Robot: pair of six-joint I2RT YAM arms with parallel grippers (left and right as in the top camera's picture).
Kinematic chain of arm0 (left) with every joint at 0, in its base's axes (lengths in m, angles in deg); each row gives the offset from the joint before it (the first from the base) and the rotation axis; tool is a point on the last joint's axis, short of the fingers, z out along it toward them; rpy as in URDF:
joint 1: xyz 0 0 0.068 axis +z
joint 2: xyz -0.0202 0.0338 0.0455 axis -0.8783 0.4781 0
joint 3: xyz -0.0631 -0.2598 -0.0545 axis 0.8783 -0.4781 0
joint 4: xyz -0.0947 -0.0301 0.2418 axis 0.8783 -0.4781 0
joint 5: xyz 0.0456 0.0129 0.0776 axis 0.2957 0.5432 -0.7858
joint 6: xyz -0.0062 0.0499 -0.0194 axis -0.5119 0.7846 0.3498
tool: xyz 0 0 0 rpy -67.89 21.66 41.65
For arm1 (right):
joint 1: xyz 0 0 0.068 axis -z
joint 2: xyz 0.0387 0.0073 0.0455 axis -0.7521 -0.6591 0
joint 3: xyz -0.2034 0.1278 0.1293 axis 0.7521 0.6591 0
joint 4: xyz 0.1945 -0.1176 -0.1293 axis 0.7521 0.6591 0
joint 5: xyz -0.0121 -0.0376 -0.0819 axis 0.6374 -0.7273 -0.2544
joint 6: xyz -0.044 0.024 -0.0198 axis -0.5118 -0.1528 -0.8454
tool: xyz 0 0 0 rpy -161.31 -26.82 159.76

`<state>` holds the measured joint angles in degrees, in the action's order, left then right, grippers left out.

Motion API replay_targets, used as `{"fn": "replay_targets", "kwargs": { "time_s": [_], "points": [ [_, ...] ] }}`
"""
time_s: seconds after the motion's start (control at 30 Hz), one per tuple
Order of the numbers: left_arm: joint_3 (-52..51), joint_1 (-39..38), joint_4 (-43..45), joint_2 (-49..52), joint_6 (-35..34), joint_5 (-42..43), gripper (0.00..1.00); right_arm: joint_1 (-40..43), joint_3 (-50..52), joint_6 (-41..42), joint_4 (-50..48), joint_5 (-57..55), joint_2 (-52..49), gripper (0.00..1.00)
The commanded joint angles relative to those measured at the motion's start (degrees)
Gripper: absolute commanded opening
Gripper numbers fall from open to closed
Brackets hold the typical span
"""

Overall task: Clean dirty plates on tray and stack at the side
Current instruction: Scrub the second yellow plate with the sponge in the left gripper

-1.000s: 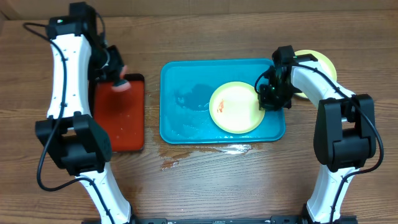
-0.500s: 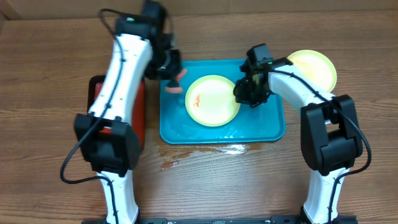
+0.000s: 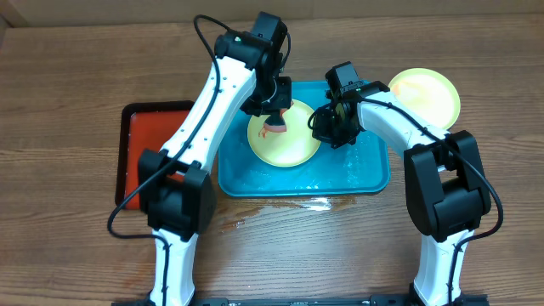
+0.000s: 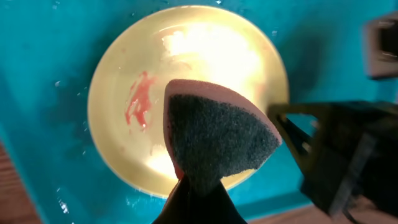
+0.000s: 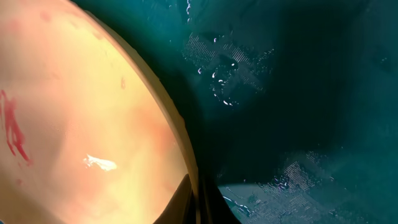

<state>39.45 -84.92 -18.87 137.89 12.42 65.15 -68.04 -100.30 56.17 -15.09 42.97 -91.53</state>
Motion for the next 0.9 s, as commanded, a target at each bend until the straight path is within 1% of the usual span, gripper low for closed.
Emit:
{"fn": "replay_targets", "kwargs": {
  "time_s": [0.0,0.23,0.37,0.47,0.63,0.7,0.77,0.87],
  "points": [
    [-0.7,-0.2,0.9,5.0,-1.6,-0.5,0.04,0.0,0.3,1.5,-0.2,-1.4,1.2,0.04],
    [-0.7,-0.6,2.6,10.5,-0.1,-0.5,0.04,0.0,0.3,1.3,-0.7,-1.5,1.2,0.04],
    [-0.7,-0.5,3.7,13.0,2.0,-1.4,0.05,0.0,0.3,1.3,-0.9,-1.5,1.2,0.04],
    [-0.7,-0.5,3.8,14.8,2.1,-7.4,0.04,0.0,0.3,1.3,-0.9,-1.5,1.2,0.04],
    [-0.7,-0.3,4.5,16.2,1.0,-23.5,0.04,0.0,0.3,1.1,-0.8,-2.4,1.2,0.04],
    [-0.6,-0.2,4.8,16.0,0.0,-28.3,0.04,0.0,0.3,1.1,-0.8,-2.5,1.2,0.04],
    [-0.1,0.0,4.7,15.6,-0.1,-31.2,0.04,0.0,0.3,1.1,-0.8,-2.5,1.2,0.04],
    [1.8,0.3,3.9,14.8,-0.4,-31.0,0.04,0.0,0.3,1.1,-0.9,-2.6,1.2,0.04]
  ]
}}
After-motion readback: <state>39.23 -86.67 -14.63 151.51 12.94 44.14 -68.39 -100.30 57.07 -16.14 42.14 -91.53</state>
